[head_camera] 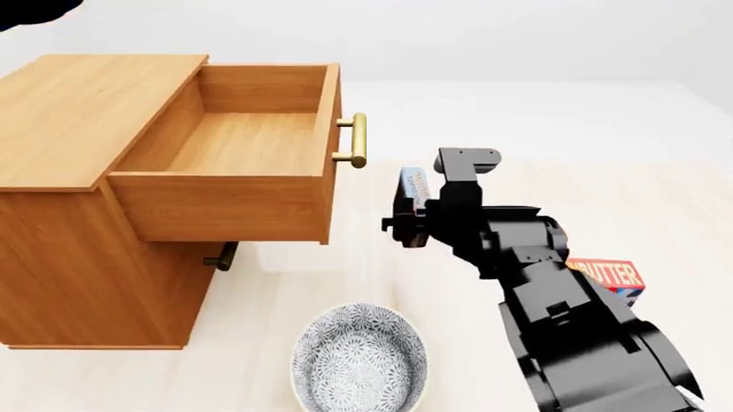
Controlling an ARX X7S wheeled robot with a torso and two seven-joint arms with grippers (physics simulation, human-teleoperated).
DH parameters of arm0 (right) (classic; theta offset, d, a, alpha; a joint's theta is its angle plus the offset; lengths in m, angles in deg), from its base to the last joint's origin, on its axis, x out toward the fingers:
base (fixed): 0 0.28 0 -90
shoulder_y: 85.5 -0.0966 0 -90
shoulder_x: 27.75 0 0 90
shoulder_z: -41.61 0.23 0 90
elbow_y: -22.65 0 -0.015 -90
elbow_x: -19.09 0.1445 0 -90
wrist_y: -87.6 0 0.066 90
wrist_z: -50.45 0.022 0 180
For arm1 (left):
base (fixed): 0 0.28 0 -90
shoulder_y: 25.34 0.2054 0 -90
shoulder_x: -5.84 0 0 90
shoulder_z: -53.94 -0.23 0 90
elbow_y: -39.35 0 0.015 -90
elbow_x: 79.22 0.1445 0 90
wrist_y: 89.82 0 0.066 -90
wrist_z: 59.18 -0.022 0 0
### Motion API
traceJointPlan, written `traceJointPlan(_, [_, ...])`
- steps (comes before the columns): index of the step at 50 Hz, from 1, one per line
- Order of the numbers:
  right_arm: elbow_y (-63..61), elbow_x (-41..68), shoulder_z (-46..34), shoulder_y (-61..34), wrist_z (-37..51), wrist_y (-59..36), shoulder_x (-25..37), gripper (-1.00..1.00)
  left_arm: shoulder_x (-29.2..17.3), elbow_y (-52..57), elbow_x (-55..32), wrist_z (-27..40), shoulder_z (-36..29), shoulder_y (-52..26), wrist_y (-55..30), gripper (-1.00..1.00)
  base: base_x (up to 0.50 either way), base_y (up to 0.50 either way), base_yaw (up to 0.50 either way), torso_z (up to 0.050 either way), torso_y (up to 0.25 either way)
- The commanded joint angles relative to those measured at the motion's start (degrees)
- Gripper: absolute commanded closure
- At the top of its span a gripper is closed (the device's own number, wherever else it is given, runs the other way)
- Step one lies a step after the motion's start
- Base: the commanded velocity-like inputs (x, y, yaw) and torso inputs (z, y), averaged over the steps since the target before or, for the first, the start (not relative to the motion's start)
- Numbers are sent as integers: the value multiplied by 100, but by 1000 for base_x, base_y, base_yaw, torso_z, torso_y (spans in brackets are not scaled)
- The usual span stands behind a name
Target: Put the chocolate pudding in the top drawer of the cabinet and close it.
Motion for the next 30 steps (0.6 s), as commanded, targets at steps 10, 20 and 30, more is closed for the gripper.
traceJointPlan(10, [-1933,59,123,-866,777,-1410,552,100,-2,50,10,98,79,73,140,-100,0,0,0,0,117])
traceJointPlan(20, [-2390,64,61,-1603,962,-1924,598,100,-5,73,27,139,97,96,190,-100,0,0,0,0,0])
traceJointPlan(30, [-2340,0,-69,-2153,883,-1814,336,100,-10,103,53,167,112,126,266,-100,0,0,0,0,0])
